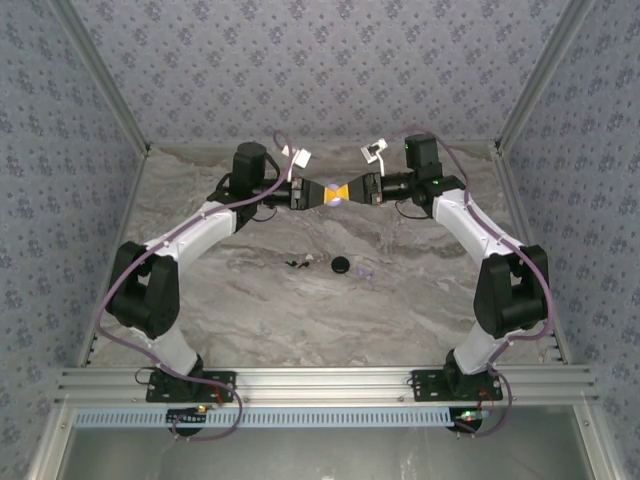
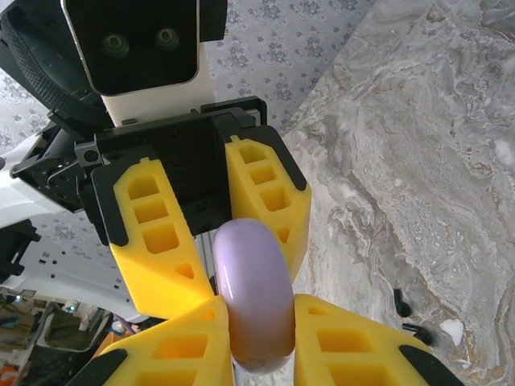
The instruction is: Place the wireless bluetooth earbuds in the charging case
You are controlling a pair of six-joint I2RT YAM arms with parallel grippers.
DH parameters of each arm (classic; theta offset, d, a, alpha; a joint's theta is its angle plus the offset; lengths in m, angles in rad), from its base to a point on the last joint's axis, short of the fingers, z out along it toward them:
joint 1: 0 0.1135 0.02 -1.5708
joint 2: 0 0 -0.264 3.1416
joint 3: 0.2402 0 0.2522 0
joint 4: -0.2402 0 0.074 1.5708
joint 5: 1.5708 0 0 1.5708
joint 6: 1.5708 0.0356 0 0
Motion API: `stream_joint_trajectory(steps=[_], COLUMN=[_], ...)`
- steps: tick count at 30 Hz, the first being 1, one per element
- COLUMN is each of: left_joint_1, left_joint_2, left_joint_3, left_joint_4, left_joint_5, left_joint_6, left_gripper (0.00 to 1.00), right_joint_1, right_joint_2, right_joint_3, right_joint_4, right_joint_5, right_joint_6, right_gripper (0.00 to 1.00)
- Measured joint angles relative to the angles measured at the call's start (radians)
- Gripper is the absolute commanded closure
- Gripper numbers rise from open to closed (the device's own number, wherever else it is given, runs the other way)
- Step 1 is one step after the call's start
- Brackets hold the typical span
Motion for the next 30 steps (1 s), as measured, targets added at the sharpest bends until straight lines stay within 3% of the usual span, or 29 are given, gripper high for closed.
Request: stream_joint_trajectory(steps=[8, 30], left_joint_1=[-0.007, -0.013], left_joint_2=[-0.001, -0.008], left_joint_3=[0.0, -0.012], left_joint_4=[0.0, 0.04], left_joint_5=[-0.009, -0.027], left_joint_6=[0.0, -0.035], left_gripper=[0.64, 0.67], right_joint_1=[-0.006, -0.006], right_joint_2=[0.0, -0.013], right_joint_3=[0.0, 0.0], right_joint_4=[0.026, 0.084], right_joint_5=[0.003, 0.012], right_joint_6=[0.026, 0.074], right_gripper=[0.8, 0.79])
